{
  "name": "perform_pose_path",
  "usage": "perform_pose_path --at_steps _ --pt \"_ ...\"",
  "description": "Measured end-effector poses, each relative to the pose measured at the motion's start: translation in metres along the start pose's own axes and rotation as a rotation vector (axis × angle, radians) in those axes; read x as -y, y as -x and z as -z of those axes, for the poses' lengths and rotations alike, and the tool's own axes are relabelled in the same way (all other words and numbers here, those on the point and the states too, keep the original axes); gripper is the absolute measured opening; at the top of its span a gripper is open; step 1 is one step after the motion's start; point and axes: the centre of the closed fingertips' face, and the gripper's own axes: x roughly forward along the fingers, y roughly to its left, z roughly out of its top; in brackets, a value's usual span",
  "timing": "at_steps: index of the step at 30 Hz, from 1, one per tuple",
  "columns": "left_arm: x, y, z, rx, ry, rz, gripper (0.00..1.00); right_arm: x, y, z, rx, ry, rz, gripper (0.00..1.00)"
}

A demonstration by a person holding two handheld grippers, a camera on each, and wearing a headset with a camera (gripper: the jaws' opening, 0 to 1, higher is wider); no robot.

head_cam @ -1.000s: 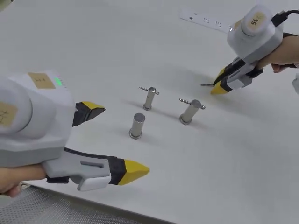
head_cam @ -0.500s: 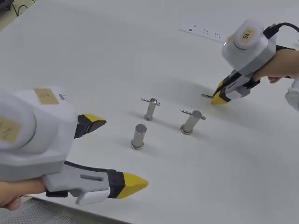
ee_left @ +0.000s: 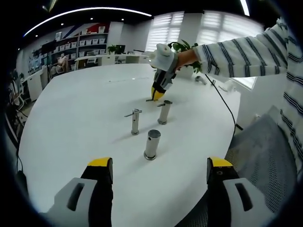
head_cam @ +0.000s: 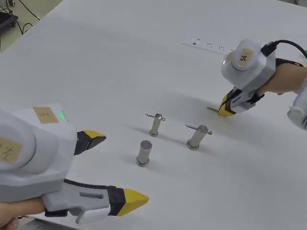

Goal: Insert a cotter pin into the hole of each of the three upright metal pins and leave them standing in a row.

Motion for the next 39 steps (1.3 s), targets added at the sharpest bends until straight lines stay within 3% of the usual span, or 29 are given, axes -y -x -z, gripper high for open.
perform_pose_path --at_steps 8,14,22,32,34,39 --pt "0.001 0.003 0.000 0.001 0.007 -0.001 0.81 -0.001 0.001 0.000 0.059 -0.060 0.025 0.03" --pt "0.006 0.006 -0.001 -0.009 -0.012 0.007 0.81 0.001 0.002 0.003 0.068 -0.048 0.110 0.03" --pt "0.005 0.005 -0.009 -0.025 -0.066 0.026 0.81 0.005 0.021 0.001 0.128 -0.063 0.158 0.02" --pt "0.000 0.003 -0.016 -0.027 -0.099 0.028 0.77 0.002 0.045 -0.006 0.153 0.028 0.223 0.02" --pt "0.000 0.003 -0.018 -0.025 -0.096 0.027 0.77 -0.001 0.047 -0.006 0.147 0.064 0.236 0.02" --pt "-0.003 0.004 -0.024 -0.008 -0.087 0.026 0.76 -0.016 0.056 -0.013 0.190 0.083 0.251 0.02"
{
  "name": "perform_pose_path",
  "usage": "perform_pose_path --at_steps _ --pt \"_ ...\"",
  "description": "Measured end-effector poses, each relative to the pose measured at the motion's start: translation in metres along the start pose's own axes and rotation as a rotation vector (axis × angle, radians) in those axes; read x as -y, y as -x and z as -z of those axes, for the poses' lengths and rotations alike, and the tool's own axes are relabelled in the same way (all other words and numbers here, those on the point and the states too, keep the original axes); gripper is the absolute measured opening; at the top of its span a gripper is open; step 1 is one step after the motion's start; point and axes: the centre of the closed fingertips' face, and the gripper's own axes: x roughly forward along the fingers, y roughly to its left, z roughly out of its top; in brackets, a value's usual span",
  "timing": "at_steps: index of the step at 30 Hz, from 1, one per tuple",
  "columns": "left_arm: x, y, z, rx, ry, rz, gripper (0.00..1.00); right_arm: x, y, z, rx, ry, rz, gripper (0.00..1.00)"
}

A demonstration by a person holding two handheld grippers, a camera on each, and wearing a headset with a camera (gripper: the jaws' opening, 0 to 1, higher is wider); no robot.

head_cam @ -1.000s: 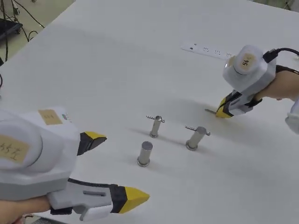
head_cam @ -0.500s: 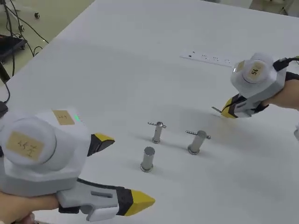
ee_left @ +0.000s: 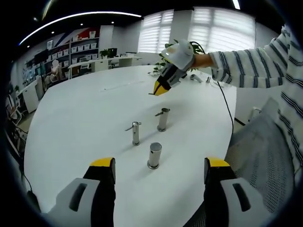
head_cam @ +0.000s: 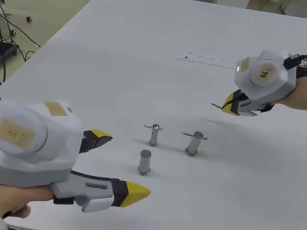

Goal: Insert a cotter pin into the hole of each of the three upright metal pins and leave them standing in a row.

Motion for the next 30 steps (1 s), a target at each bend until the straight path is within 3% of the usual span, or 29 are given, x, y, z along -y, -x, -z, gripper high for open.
perform_pose_path --at_steps 8,13,17,27,30 --pt "-0.008 0.000 -0.011 0.044 0.043 -0.014 0.72 -0.010 0.022 -0.018 0.060 0.043 0.031 0.02" --pt "-0.014 -0.002 -0.017 0.076 0.109 -0.013 0.71 -0.013 0.040 -0.032 0.087 0.094 0.055 0.02" --pt "-0.018 -0.002 -0.025 0.110 0.139 -0.015 0.64 -0.018 0.051 -0.040 0.108 0.128 0.074 0.02" --pt "-0.027 -0.009 -0.048 0.175 0.223 0.000 0.52 -0.023 0.065 -0.043 0.118 0.176 0.119 0.02" --pt "-0.026 -0.011 -0.055 0.197 0.250 0.017 0.50 -0.031 0.070 -0.044 0.118 0.177 0.124 0.02"
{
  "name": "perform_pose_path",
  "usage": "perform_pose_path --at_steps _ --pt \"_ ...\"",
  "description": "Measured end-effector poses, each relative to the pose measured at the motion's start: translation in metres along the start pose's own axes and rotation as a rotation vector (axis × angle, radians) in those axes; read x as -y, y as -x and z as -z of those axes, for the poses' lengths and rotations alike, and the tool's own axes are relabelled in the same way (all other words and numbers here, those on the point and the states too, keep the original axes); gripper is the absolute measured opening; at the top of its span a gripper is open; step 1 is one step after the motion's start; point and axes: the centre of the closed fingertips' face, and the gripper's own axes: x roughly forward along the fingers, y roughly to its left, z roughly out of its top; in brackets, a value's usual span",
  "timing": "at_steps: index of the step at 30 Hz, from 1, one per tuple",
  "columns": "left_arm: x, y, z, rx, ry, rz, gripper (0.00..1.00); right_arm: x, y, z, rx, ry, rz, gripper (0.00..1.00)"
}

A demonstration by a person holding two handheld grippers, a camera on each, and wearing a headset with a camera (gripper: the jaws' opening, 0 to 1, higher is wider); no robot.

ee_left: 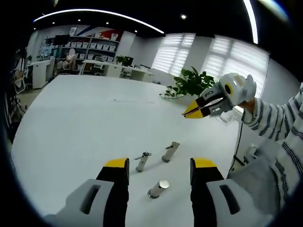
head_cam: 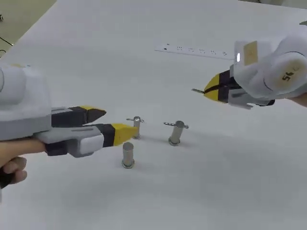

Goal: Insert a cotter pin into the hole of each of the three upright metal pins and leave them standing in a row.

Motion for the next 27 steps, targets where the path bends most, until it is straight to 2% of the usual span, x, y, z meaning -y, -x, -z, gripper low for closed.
perform_pose_path --at_steps 2,5,9,13,21,24,27 --pt "0.002 -0.003 -0.005 0.015 0.025 0.013 0.46 -0.002 0.001 0.000 0.013 -0.024 0.000 0.02" --pt "0.005 -0.008 -0.011 0.031 0.041 0.028 0.40 -0.007 0.005 -0.004 0.016 -0.021 0.007 0.02" --pt "0.010 -0.015 -0.014 0.029 0.037 0.047 0.38 -0.013 0.009 -0.010 0.029 -0.030 0.018 0.02" --pt "0.017 -0.022 -0.017 0.031 0.042 0.076 0.31 -0.016 0.012 -0.016 0.040 -0.041 0.037 0.02" --pt "0.031 -0.032 -0.028 0.039 0.025 0.121 0.27 -0.021 0.013 -0.029 0.064 -0.052 0.070 0.02" --pt "0.037 -0.033 -0.029 0.040 -0.021 0.136 0.24 -0.025 0.013 -0.034 0.072 -0.057 0.080 0.02" --pt "0.043 -0.035 -0.029 0.037 -0.026 0.151 0.22 -0.032 0.012 -0.039 0.077 -0.041 0.076 0.02"
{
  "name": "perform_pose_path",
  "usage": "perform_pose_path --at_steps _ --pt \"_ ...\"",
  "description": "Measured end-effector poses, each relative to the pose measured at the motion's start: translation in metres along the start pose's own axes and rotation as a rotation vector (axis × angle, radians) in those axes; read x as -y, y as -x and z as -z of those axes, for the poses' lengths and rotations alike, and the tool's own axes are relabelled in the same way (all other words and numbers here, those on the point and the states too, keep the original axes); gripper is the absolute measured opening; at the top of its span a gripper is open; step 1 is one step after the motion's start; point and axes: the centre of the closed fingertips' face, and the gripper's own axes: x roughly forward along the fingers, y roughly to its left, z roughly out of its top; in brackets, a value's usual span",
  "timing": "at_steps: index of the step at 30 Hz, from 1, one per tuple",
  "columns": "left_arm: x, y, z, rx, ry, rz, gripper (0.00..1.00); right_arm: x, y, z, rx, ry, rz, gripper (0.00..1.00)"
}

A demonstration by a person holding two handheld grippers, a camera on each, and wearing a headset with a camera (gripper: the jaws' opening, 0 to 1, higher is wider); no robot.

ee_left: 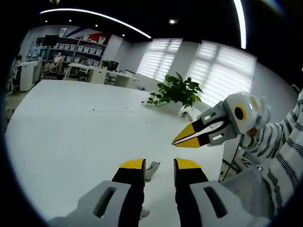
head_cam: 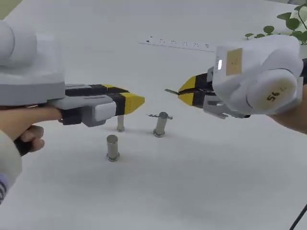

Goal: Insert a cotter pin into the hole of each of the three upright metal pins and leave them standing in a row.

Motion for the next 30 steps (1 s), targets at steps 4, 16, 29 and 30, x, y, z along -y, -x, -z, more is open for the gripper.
perform_pose_path --at_steps 4,16,29,30 --pt "0.011 -0.004 0.004 -0.014 0.030 0.039 0.17 -0.004 -0.001 -0.005 0.008 0.005 0.007 0.02" --pt "0.021 -0.011 0.010 -0.041 0.050 0.081 0.14 -0.018 -0.003 -0.019 0.031 0.028 0.005 0.02" --pt "0.033 -0.017 0.015 -0.059 0.076 0.119 0.08 -0.023 -0.002 -0.024 0.042 0.039 0.004 0.02" --pt "0.033 -0.018 0.015 -0.058 0.077 0.120 0.07 -0.023 -0.002 -0.024 0.042 0.041 0.005 0.02"
